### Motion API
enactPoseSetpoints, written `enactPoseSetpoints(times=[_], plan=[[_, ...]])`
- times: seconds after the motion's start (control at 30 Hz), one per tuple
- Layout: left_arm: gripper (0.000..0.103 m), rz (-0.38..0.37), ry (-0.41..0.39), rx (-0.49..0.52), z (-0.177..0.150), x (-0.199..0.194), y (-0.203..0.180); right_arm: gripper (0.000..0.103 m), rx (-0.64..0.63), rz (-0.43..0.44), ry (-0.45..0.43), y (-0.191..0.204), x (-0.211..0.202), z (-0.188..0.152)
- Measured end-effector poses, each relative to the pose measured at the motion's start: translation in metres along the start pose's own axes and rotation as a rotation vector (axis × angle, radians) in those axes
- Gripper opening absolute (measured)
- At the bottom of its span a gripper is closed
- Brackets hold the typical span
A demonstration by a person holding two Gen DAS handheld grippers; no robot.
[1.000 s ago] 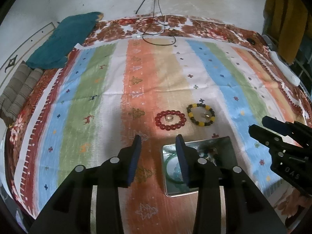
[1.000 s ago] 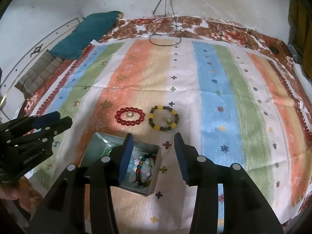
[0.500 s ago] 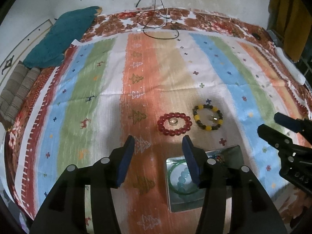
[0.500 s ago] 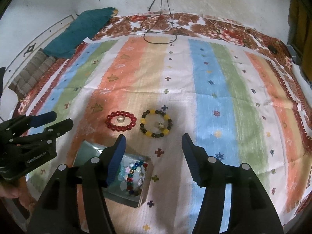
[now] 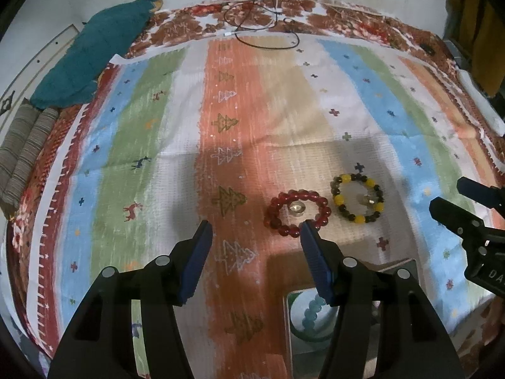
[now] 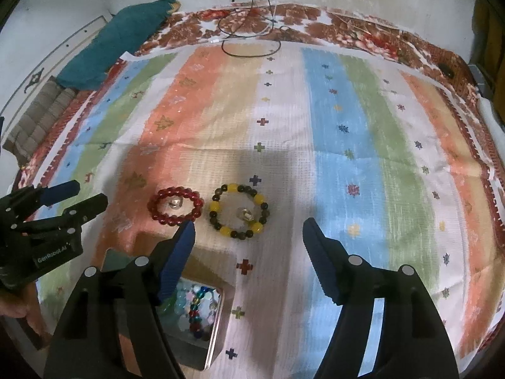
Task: Organize jewelry
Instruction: 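Move both tools toward the red and yellow-black bead bracelets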
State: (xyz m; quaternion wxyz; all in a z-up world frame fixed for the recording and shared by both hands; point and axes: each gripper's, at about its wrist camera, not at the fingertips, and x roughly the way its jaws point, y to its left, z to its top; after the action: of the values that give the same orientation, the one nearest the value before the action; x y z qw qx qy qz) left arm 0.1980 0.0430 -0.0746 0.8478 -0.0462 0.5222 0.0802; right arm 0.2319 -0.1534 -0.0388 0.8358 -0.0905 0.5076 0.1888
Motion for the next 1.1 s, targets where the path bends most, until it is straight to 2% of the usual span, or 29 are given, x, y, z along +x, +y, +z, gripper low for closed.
enactPoseSetpoints(times=[0.63, 1.1], plan=[[0.06, -0.004, 0.074, 0.025, 0.017, 0.041, -0.002, 0.071, -0.009, -0.047, 0.088, -0.007, 0.053, 0.017], [0.058, -0.017, 0.178, 0.053, 0.015, 0.09, -0.002, 0.072, -0.009, -0.068, 0.143, -0.009, 0.088, 0.021]])
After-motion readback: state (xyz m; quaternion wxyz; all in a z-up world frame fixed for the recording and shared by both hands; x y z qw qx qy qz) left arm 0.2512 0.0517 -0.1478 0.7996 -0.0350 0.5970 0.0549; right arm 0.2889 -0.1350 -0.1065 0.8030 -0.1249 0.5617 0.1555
